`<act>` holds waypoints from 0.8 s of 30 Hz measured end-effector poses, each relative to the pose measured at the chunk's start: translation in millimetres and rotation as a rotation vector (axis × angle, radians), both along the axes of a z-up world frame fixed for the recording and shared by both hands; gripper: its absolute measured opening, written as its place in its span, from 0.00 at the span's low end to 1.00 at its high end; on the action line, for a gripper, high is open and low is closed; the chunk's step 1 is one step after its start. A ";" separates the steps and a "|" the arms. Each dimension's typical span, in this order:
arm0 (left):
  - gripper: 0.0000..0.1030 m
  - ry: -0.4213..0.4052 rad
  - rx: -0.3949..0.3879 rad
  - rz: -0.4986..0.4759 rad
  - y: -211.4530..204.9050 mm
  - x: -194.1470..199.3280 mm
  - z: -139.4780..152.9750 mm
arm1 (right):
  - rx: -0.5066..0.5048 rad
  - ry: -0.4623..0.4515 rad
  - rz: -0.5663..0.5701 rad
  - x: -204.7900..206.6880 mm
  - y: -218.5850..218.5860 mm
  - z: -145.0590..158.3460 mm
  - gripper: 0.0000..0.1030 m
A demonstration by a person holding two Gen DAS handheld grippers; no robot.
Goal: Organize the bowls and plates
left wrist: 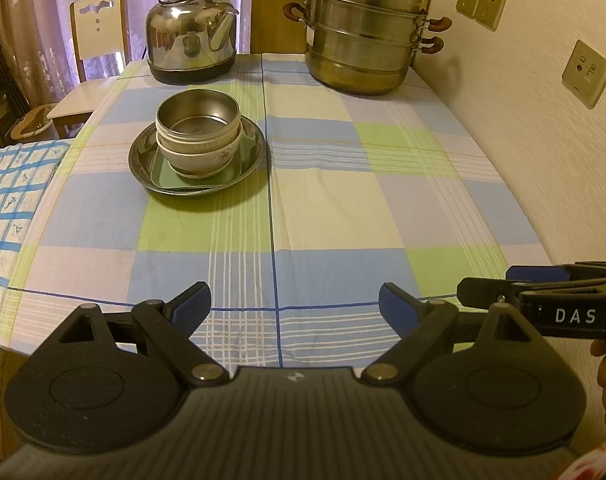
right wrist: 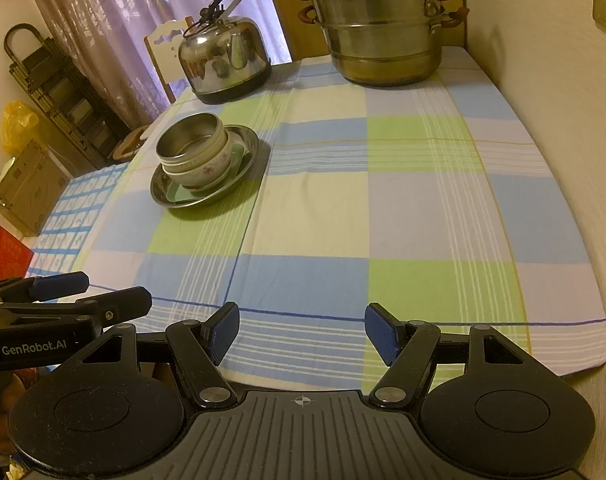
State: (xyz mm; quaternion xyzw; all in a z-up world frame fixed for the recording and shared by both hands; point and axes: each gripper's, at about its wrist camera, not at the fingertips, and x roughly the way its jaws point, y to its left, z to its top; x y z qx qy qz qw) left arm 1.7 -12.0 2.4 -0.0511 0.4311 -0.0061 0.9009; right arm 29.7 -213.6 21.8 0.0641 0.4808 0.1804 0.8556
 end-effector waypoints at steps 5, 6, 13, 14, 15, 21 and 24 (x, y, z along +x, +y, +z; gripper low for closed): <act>0.88 0.000 0.001 0.000 0.2 0.2 -0.1 | 0.000 0.000 0.001 0.2 0.2 -0.1 0.67; 0.88 0.000 0.001 0.000 0.3 0.2 -0.1 | 0.000 0.000 0.001 0.2 0.2 -0.1 0.67; 0.88 0.000 0.001 0.000 0.5 0.6 0.0 | 0.000 0.000 0.001 0.3 0.4 0.0 0.67; 0.88 0.001 0.001 0.000 0.3 0.5 0.1 | 0.000 0.000 0.001 0.3 0.3 0.0 0.67; 0.88 0.002 0.000 0.001 0.5 1.1 -0.4 | 0.000 0.001 0.001 0.3 0.5 -0.1 0.67; 0.88 0.008 0.002 0.003 2.4 4.1 -2.6 | 0.000 0.007 0.002 2.7 2.7 -0.9 0.67; 0.88 0.008 0.002 0.003 2.4 4.5 -2.7 | 0.000 0.007 0.004 3.1 3.0 -1.2 0.67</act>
